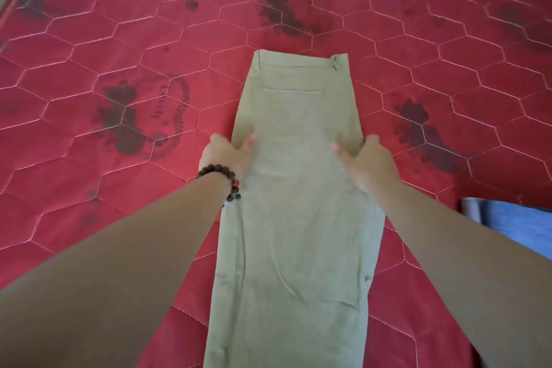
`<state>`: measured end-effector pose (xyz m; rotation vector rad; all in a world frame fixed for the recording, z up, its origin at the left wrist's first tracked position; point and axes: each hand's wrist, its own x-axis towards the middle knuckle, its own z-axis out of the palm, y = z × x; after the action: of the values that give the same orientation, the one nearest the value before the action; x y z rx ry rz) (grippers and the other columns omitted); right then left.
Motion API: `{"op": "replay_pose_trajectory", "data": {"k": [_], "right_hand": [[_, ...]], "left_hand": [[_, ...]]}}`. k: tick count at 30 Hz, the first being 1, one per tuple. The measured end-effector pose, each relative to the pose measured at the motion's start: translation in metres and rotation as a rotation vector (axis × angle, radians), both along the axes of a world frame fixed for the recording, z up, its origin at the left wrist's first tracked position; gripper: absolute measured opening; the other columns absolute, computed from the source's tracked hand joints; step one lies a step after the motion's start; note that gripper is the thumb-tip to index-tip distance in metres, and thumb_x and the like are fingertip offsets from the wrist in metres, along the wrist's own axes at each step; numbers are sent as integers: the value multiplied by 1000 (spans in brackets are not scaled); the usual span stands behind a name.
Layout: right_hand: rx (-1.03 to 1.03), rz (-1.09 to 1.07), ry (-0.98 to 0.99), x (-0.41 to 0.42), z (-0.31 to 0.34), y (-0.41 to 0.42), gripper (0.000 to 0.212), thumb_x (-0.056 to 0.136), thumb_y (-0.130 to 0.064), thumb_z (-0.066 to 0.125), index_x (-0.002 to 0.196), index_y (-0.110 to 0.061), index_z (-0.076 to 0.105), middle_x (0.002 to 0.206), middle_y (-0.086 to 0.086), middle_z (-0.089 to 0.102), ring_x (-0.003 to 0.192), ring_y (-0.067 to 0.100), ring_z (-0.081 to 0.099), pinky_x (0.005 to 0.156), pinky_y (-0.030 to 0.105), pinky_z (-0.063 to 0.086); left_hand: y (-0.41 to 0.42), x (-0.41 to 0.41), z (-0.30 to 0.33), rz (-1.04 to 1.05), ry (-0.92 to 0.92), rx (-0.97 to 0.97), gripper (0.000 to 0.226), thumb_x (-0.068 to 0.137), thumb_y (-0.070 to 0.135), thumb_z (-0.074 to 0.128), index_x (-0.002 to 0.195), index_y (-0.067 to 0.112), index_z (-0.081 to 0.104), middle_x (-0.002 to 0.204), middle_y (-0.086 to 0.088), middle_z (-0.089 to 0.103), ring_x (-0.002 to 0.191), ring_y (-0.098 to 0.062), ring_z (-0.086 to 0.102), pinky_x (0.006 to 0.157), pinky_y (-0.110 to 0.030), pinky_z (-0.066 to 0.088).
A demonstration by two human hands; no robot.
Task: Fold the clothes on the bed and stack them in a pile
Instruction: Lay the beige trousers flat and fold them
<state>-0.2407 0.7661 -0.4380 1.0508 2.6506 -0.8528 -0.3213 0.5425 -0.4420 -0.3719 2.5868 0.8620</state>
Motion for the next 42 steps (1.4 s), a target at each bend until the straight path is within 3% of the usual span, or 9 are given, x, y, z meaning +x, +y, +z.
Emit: {"op": "replay_pose_trajectory", "data": {"k": [7,10,13,19,23,27,31,35,42], "right_hand": [[-136,-46,-98,70,-8,11,56,68,-64,73,83,-15,51,80,-3,58,78,22,61,52,32,39],[-244,-166,-25,102,-7,-2,55,66,-50,81,96,-13,53,90,-2,60,87,24,62,63,36,50],[-434,-316,24,135,-5,-28,58,67,-35,86,109,-8,57,104,7,66,95,28,66,80,50,56],[-579,-334,-65,232,4,-94,31,74,-25,83,99,-14,69,96,4,73,84,19,69,68,31,53],[-774,-376,-144,297,12,-131,22,79,-23,79,97,-17,69,102,8,73,94,25,69,85,42,54],[-853,-441,-242,363,13,-163,38,85,-47,67,107,-17,70,102,2,74,97,21,69,94,44,52],[-961,-545,-289,421,19,-187,68,75,-77,45,108,-23,71,81,-6,72,72,12,66,74,30,47],[-1012,-566,-303,469,31,-198,81,84,-79,22,110,-17,68,100,7,75,90,20,72,70,30,49],[-1043,-508,-323,535,54,-214,91,73,-81,19,112,-15,66,104,8,74,98,18,71,86,33,48]], "left_hand": [[-44,51,2,-81,-357,362,37,84,50,67,98,16,68,89,3,70,79,-15,66,62,-26,51],[-62,85,1,-44,-487,464,31,80,41,76,100,18,71,76,7,72,64,-8,67,54,-23,53],[-79,120,-3,-68,-537,481,26,78,39,79,87,17,72,53,9,56,41,-9,46,43,-19,40],[-110,203,2,87,-721,581,50,81,49,70,114,12,68,97,-1,76,90,-18,72,76,-35,58],[-133,260,14,224,-974,677,68,84,79,31,123,31,61,121,5,68,109,-16,64,84,-37,50],[-167,318,18,285,-1121,721,96,81,84,8,140,19,48,142,-9,52,132,-33,46,114,-49,28],[-198,372,20,333,-1086,732,97,78,85,7,122,14,56,130,-14,59,116,-34,55,99,-47,40],[-226,429,22,295,-1071,742,101,76,86,4,124,13,56,118,-10,66,106,-28,62,83,-41,47],[-263,505,43,312,-1037,735,115,67,87,10,141,6,43,141,-14,51,132,-30,46,110,-41,31]]}}
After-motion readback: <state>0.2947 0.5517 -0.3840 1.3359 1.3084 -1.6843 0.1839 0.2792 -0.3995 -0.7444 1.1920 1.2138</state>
